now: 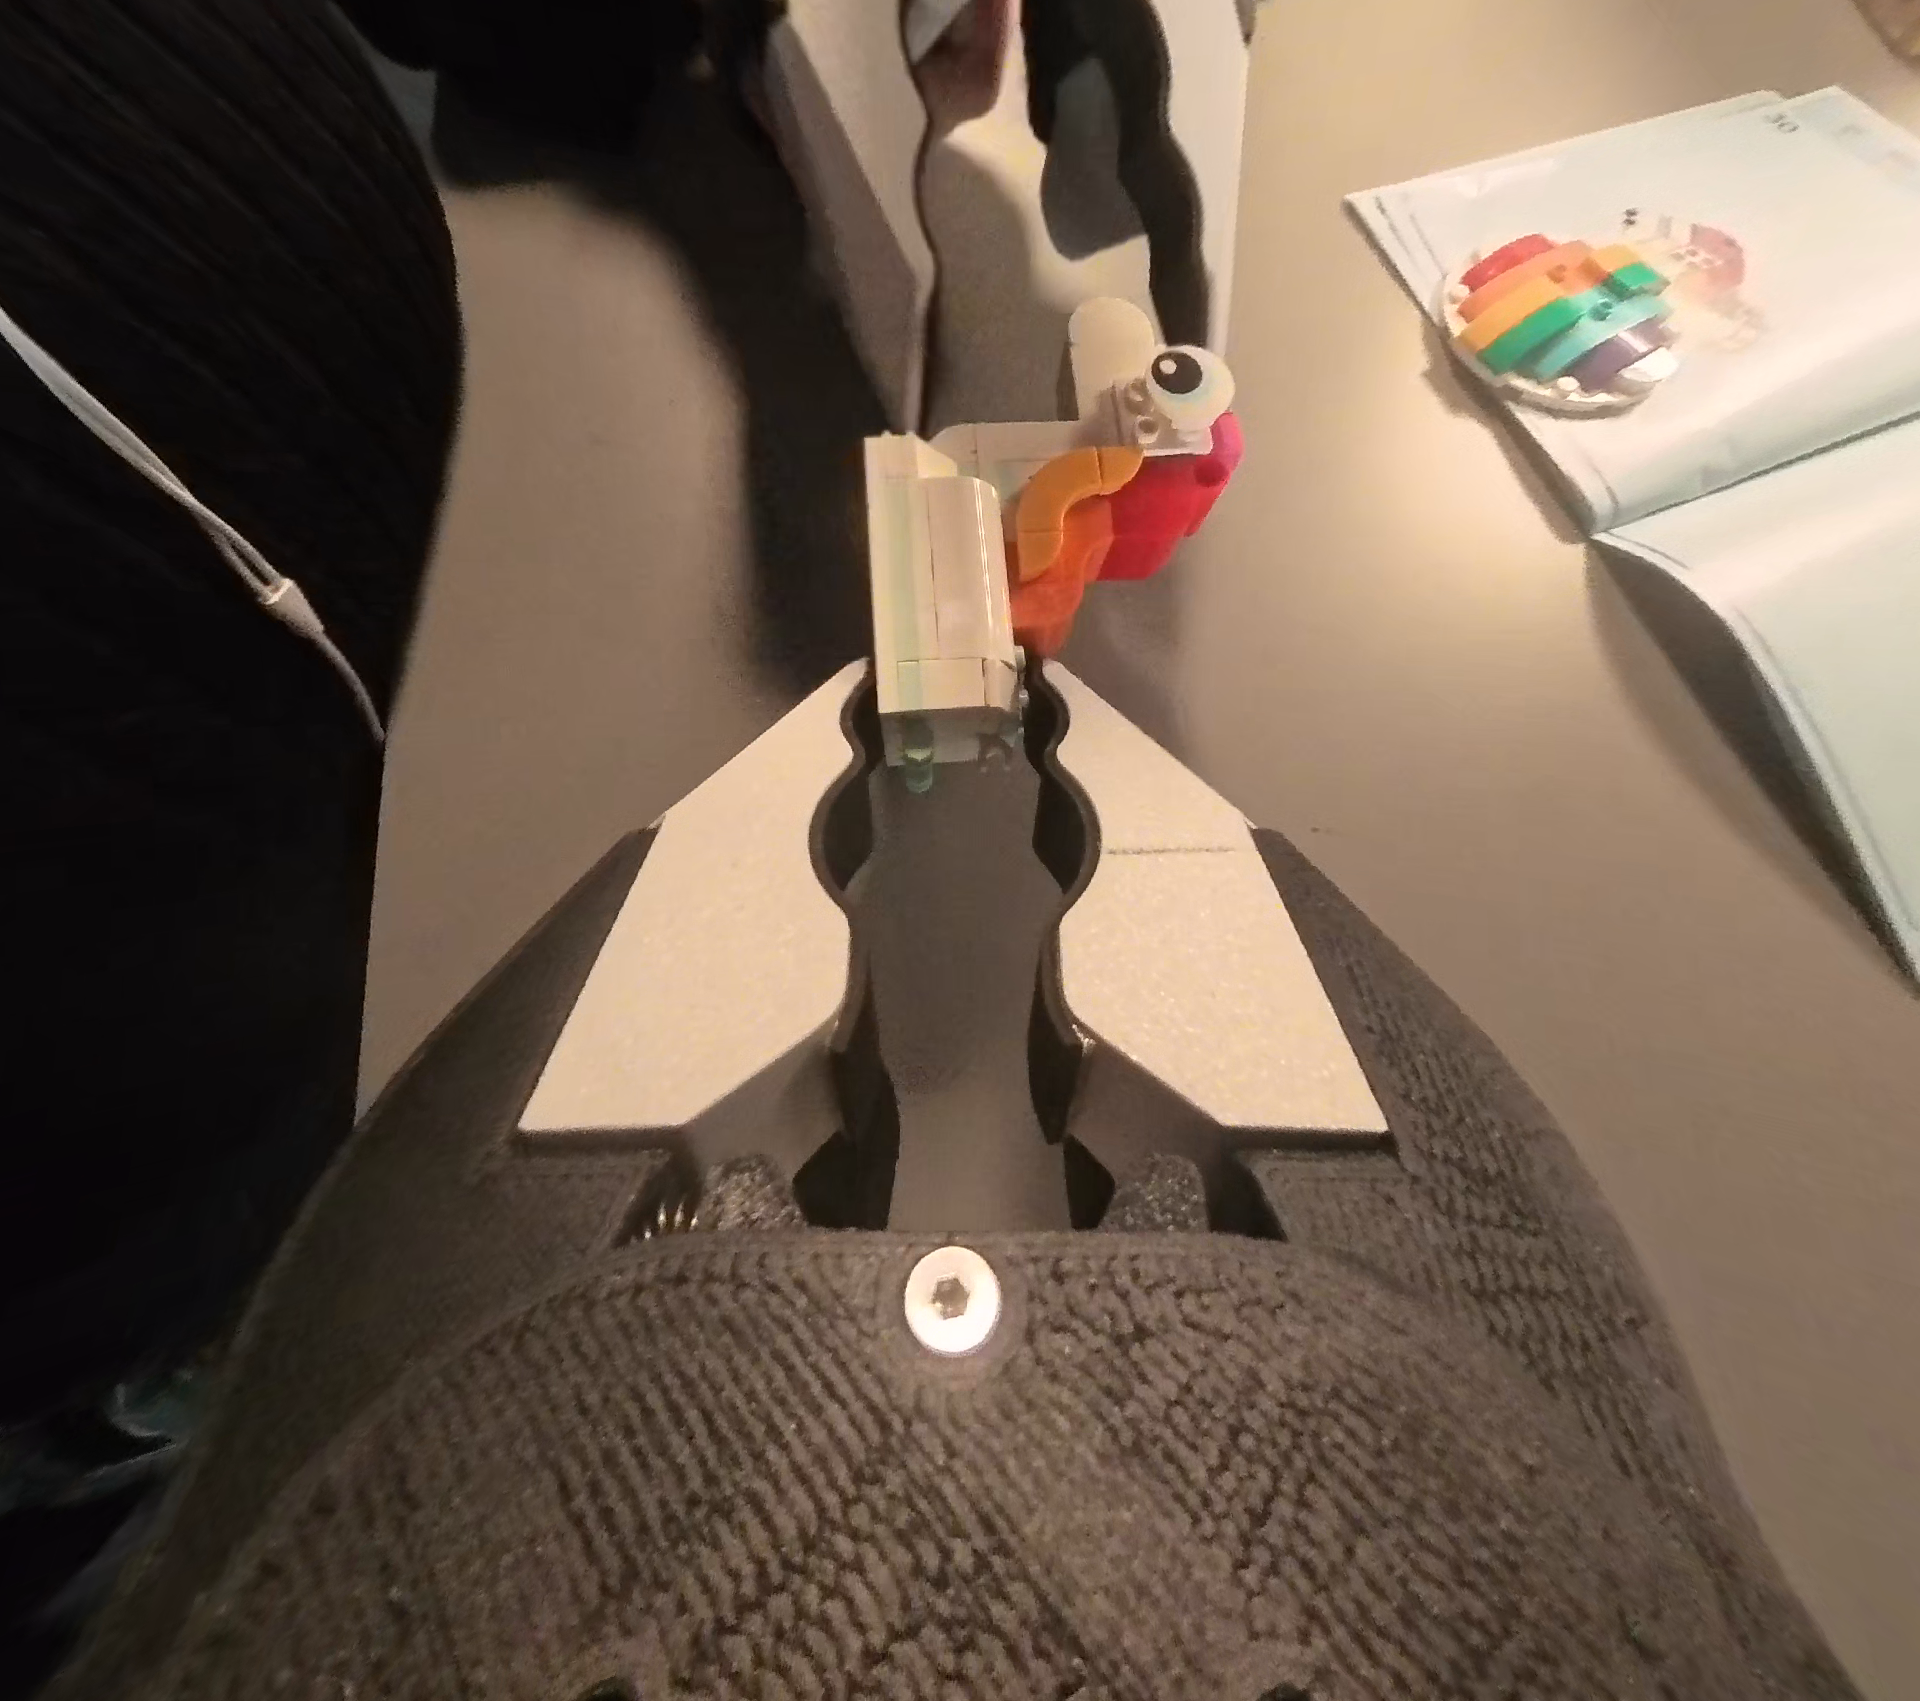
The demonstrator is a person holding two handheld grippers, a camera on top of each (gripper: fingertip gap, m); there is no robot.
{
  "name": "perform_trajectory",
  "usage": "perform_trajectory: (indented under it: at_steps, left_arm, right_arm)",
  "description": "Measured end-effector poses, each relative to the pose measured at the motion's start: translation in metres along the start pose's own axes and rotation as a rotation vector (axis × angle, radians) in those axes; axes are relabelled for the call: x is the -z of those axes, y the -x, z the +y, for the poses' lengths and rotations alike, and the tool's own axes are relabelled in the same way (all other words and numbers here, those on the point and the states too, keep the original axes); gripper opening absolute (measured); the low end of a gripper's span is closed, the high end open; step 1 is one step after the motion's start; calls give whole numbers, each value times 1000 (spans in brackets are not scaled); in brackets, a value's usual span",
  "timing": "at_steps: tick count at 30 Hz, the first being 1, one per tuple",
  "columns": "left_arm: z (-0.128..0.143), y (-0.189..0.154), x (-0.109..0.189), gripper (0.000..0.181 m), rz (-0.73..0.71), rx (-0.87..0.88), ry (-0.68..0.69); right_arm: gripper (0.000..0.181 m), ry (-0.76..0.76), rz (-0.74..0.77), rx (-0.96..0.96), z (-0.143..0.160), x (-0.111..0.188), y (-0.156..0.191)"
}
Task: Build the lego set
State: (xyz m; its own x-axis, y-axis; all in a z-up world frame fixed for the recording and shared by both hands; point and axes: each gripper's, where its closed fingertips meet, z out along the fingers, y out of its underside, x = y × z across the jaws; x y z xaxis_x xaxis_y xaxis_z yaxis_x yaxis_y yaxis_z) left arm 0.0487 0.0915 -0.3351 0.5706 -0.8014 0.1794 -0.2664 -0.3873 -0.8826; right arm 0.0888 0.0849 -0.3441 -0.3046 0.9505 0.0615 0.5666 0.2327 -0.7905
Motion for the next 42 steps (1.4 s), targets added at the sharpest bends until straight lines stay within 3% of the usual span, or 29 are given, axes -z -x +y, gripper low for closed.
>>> perform_trajectory:
  at_steps: [3,6,10,14,32,42]
  left_arm:
    - [-9,3,6,78,-51,-112,-50]
    - [-15,14,16,91,-235,-420,-61]
    - [-19,15,23,79,-464,-904,-37]
    - [-25,7,24,71,-594,-1129,-43]
    - [-24,-4,19,30,-628,-1273,-57]
    - [-21,-3,18,29,-628,-1298,-45]
  right_arm:
    - [26,-16,-2,-1,-8,9,-5]
    - [26,-30,-27,-8,-17,15,-6]
    - [25,-32,-63,10,-25,17,-1]
    - [26,-15,-81,42,-28,14,6]
    - [26,0,-131,64,-29,8,20]
    - [26,5,-134,60,-28,7,20]
